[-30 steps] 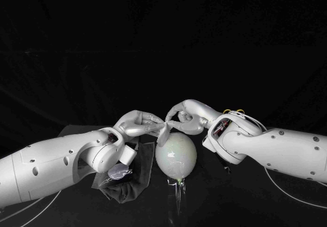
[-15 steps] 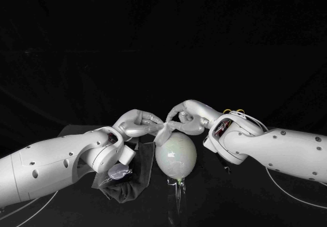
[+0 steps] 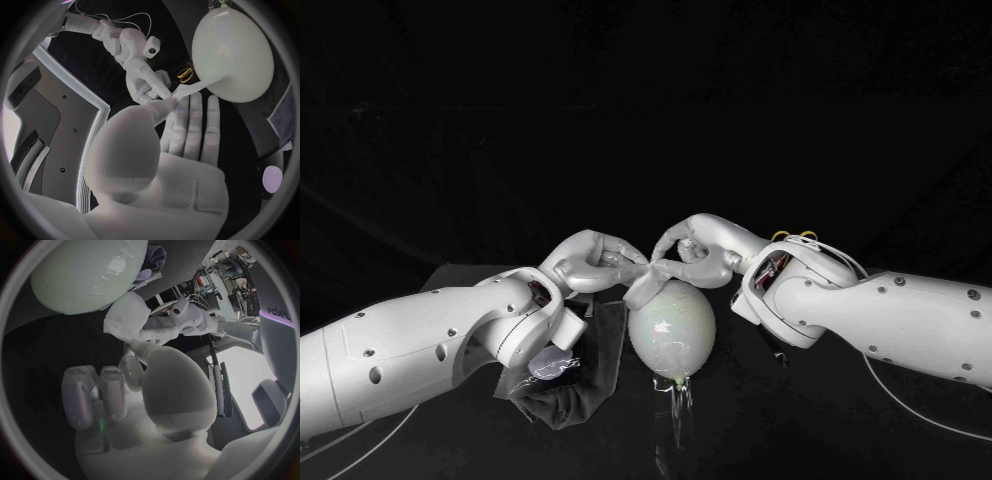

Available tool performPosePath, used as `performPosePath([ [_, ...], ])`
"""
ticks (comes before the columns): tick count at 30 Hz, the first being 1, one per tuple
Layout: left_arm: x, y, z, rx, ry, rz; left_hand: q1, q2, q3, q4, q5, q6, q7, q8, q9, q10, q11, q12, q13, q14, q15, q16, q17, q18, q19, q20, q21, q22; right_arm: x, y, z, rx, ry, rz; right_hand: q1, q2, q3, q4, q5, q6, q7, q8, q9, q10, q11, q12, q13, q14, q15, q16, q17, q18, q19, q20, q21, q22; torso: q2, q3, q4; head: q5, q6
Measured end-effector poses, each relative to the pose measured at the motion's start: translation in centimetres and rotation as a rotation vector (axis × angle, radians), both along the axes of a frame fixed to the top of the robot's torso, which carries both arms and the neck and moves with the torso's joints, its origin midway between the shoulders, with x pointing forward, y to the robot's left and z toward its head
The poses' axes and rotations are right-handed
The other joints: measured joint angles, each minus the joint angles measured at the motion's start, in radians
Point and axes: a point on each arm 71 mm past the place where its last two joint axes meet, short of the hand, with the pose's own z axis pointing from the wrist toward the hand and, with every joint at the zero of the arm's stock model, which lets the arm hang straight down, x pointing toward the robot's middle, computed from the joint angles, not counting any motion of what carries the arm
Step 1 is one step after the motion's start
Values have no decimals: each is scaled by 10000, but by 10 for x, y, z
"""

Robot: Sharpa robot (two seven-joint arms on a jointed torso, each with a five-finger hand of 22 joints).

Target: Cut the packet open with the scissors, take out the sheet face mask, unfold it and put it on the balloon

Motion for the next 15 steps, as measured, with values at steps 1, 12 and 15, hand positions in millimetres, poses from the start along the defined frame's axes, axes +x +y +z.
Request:
performPosePath([
  [1,0,0,0,21,-39,-7,0,0,-15,-21,0,0,0,0,0,0,0,0,0,0,0,0,0,-1,0,0,0,0,0,0,0,-12,12,11,0,0,0,0,0,23,-23,22,3,31,-32,-1,0,0,0,0,0,0,0,0,27,0,0,0,0,-2,-1],
  [12,-1,-1,2,307,-513,-31,-13,-14,12,-68,0,-6,-4,-29,0,0,0,0,0,0,0,0,9,-4,-36,-36,39,19,-1,0,-1,-76,86,26,5,3,112,51,-39,432,-216,286,56,292,-292,500,0,17,-162,-8,3,-1,-14,-128,89,-8,2,-2,5,-14,-19],
  [15,-1,1,3,494,-779,-30,-14,-15,13,-69,0,-7,-4,-32,0,0,0,0,8,0,1,0,9,-4,-36,-36,39,25,-1,-1,-1,-54,117,8,32,29,138,47,-46,446,-230,287,55,302,-303,507,0,18,-163,-9,9,0,0,-142,90,-8,2,-1,5,-14,-21],
])
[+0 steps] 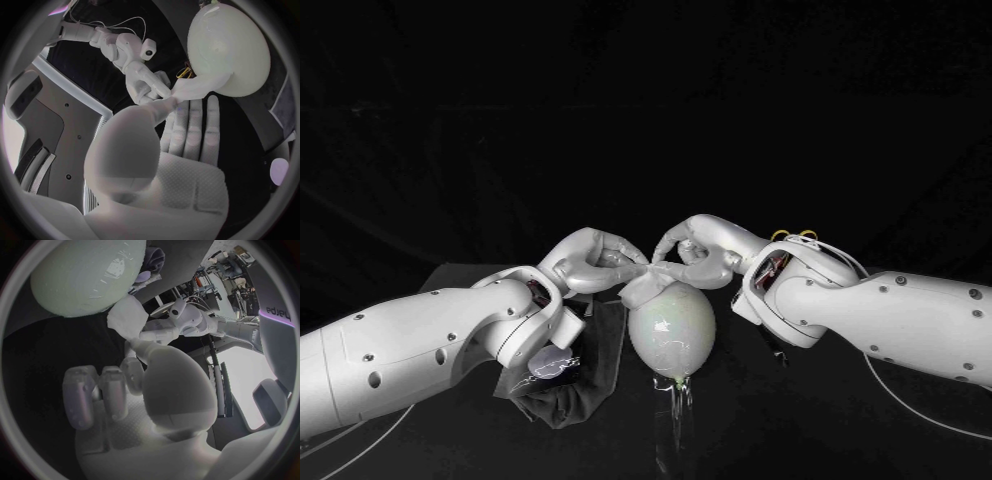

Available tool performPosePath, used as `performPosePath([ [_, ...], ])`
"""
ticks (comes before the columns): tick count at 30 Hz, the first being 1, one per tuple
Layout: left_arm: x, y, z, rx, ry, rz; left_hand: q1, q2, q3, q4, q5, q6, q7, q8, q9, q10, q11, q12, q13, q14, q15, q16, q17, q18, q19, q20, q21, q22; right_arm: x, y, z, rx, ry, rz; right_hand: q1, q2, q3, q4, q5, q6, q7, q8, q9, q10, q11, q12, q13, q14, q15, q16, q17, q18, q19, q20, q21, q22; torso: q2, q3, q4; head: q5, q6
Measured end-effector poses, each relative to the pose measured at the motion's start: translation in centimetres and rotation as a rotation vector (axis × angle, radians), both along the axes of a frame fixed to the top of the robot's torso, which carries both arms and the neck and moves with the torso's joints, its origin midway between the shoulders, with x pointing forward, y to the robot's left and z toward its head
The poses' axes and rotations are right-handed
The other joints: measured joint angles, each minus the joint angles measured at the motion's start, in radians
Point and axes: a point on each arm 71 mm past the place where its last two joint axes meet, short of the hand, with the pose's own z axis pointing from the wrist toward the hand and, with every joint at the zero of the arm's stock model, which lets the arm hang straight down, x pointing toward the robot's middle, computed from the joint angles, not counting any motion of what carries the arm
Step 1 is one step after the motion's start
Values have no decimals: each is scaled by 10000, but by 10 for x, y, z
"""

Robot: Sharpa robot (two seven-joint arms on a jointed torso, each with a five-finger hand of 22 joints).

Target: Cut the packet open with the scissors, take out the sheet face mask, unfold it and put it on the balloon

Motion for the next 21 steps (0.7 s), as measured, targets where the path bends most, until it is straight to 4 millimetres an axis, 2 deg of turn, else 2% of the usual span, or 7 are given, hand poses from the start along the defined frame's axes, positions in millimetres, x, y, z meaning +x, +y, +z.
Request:
performPosePath([
  [13,-2,-1,5,1085,-1723,-314,-13,-14,27,-82,0,-3,-1,-57,0,0,0,0,9,0,0,-38,20,-1,-47,-26,63,33,1,-4,-2,382,694,-310,67,65,29,5,-53,7,-9,3,-4,33,-33,47,0,-35,-33,10,-1,0,19,-21,-6,6,-1,5,-8,17,7],
  [21,-6,-7,10,1387,-2752,-498,-26,-26,85,-140,-1,32,34,-65,0,0,0,0,28,0,0,-79,66,-1,-326,5,63,65,3,-5,-6,630,1496,-570,67,65,28,5,-49,5,-12,8,-4,33,-33,47,0,-36,-32,9,-8,0,18,-19,-8,8,-1,5,-5,18,14],
])
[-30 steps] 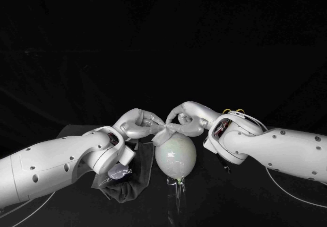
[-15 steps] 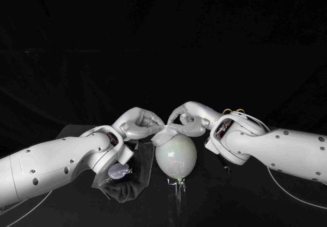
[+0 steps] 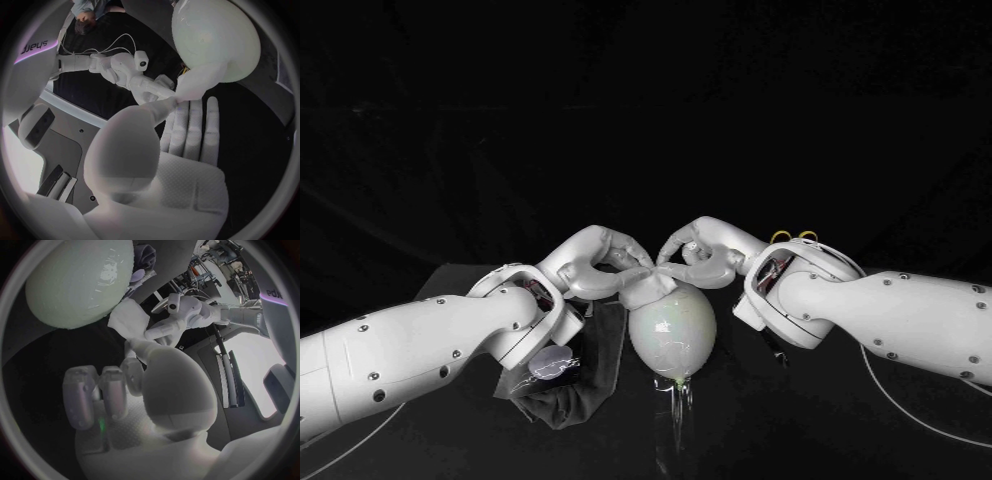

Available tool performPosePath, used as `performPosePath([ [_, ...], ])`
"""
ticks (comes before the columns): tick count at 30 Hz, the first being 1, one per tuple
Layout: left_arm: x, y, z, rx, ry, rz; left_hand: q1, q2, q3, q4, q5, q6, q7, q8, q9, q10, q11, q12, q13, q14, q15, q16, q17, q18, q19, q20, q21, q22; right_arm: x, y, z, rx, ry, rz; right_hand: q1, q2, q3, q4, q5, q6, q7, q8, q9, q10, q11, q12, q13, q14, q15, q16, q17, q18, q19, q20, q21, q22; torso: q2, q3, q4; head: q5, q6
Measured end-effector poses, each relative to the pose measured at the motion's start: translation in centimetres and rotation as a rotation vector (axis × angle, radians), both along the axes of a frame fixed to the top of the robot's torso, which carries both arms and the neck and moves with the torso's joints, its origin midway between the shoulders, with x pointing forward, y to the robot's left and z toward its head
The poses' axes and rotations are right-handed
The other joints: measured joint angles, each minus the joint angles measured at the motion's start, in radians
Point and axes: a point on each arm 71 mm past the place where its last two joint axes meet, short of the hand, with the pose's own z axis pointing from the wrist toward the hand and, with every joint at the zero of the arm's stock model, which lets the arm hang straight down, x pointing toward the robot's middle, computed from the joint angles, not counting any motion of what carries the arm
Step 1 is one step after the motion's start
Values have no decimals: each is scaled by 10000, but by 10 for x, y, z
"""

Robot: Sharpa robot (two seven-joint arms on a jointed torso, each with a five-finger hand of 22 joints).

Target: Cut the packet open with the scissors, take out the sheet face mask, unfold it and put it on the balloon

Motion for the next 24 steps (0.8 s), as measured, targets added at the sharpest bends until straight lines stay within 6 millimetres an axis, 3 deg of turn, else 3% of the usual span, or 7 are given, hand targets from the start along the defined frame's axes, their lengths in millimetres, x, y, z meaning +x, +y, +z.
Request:
performPosePath([
  [24,-3,0,8,470,-1895,22,-21,-23,83,-20,-34,39,-40,-12,0,-142,66,-80,34,-288,103,-198,80,-1,-556,164,39,40,9,-13,-4,774,1872,-1180,1,0,57,-59,32,-32,-34,2,0,35,-35,41,0,-1,2,1,8,0,-37,-31,29,-7,-2,-4,1,-31,61],
])
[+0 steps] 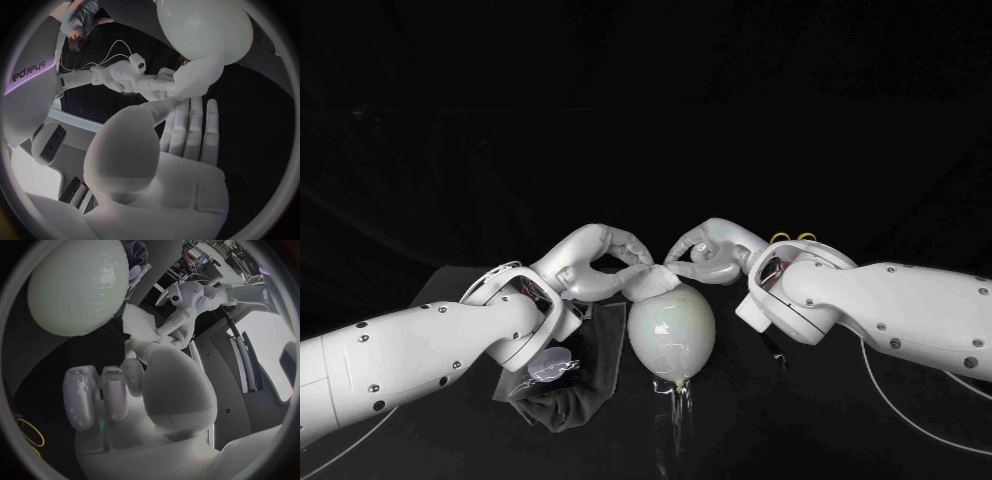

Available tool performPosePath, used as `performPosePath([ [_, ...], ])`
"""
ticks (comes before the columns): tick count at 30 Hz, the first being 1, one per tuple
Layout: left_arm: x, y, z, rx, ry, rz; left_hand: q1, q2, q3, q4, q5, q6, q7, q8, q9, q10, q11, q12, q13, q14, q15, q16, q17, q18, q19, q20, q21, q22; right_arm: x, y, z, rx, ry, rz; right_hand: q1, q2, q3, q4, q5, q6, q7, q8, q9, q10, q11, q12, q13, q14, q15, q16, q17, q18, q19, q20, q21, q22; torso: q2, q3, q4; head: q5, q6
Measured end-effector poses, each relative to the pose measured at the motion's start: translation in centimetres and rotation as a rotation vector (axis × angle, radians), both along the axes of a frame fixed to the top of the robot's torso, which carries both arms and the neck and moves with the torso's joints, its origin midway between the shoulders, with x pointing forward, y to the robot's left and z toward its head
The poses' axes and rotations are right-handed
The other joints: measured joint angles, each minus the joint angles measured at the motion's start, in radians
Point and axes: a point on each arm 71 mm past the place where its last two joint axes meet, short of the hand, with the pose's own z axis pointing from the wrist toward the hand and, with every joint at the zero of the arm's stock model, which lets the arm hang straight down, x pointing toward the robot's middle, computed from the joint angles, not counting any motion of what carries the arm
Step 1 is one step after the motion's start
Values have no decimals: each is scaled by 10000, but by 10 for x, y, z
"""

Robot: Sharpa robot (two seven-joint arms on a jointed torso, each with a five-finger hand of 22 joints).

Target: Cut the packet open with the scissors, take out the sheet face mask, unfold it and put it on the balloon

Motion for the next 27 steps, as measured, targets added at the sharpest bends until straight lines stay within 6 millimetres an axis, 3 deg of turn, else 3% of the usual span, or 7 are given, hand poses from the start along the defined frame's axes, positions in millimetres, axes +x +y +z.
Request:
performPosePath([
  [27,-12,-11,5,-536,23,-598,-27,55,26,29,33,8,13,-99,2,0,1,0,12,-34,34,1,21,-2,-48,-23,-1,13,15,-14,1,895,264,-1803,2,1,79,-81,-26,6,4,0,0,-3,3,0,0,38,-38,-35,-7,0,35,-39,-20,1,0,2,-1,-127,83],
])
